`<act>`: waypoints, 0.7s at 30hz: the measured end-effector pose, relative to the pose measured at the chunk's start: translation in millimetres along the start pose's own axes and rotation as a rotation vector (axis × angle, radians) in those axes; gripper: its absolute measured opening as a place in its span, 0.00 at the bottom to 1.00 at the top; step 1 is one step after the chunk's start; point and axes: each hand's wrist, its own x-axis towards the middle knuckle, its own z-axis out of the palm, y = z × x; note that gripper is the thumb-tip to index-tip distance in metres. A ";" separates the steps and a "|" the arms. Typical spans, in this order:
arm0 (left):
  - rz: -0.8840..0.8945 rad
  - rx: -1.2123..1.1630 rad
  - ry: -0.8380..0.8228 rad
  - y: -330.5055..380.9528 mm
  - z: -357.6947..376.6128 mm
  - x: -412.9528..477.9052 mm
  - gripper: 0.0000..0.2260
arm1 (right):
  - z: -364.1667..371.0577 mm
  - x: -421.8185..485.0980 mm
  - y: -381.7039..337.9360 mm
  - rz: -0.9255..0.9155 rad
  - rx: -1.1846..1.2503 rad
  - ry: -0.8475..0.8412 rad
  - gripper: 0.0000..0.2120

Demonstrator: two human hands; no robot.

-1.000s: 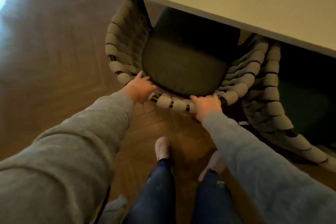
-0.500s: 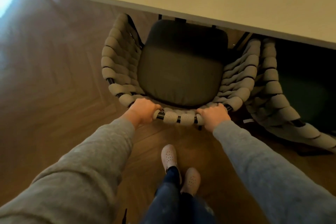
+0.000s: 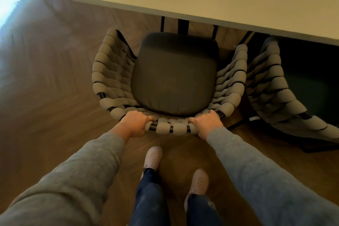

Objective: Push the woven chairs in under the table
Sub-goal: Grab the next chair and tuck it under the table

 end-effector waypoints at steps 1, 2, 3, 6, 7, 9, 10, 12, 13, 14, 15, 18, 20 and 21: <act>0.006 -0.008 -0.002 -6.9 -2.2 3.3 0.15 | -6.4 4.2 -2.2 0.012 0.009 -0.022 0.14; 0.011 -0.016 0.000 -13.4 -3.3 6.6 0.14 | -12.3 9.3 -4.4 0.026 0.011 -0.032 0.14; 0.015 -0.020 -0.001 -18.0 -3.9 10.1 0.14 | -16.9 14.7 -5.3 0.038 0.005 -0.038 0.15; 0.036 -0.029 -0.001 -41.2 -9.6 18.5 0.14 | -29.1 35.0 -11.1 0.063 -0.009 -0.066 0.15; 0.047 -0.027 0.003 -48.2 -10.5 21.2 0.14 | -31.3 41.3 -12.6 0.072 -0.006 -0.067 0.16; 0.062 -0.008 0.008 -68.4 -13.7 26.8 0.15 | -39.3 55.8 -20.9 0.089 0.008 -0.065 0.17; 0.066 -0.001 0.010 -77.1 -15.5 29.4 0.15 | -42.3 61.5 -25.0 0.094 0.011 -0.055 0.17; 0.071 0.011 0.008 -96.4 -18.6 35.0 0.15 | -49.7 73.4 -33.8 0.102 0.006 -0.034 0.17; 0.077 0.019 0.010 -105.8 -20.5 37.7 0.15 | -54.1 80.1 -37.7 0.107 0.005 -0.025 0.17; 0.080 0.026 0.014 -112.8 -22.8 39.9 0.15 | -58.1 85.1 -39.8 0.109 0.004 -0.019 0.17; 0.081 0.030 0.017 -119.2 -25.3 41.7 0.15 | -61.5 90.2 -41.7 0.110 0.006 -0.020 0.17; 0.083 0.026 0.025 -137.9 -29.5 48.4 0.15 | -70.4 107.1 -47.1 0.114 0.011 -0.027 0.18; 0.081 0.010 0.025 -147.6 -31.7 54.2 0.16 | -78.2 115.5 -47.1 0.122 -0.007 -0.022 0.17; 0.083 0.003 0.028 -152.2 -32.8 57.0 0.16 | -82.6 119.1 -46.9 0.125 -0.014 -0.016 0.16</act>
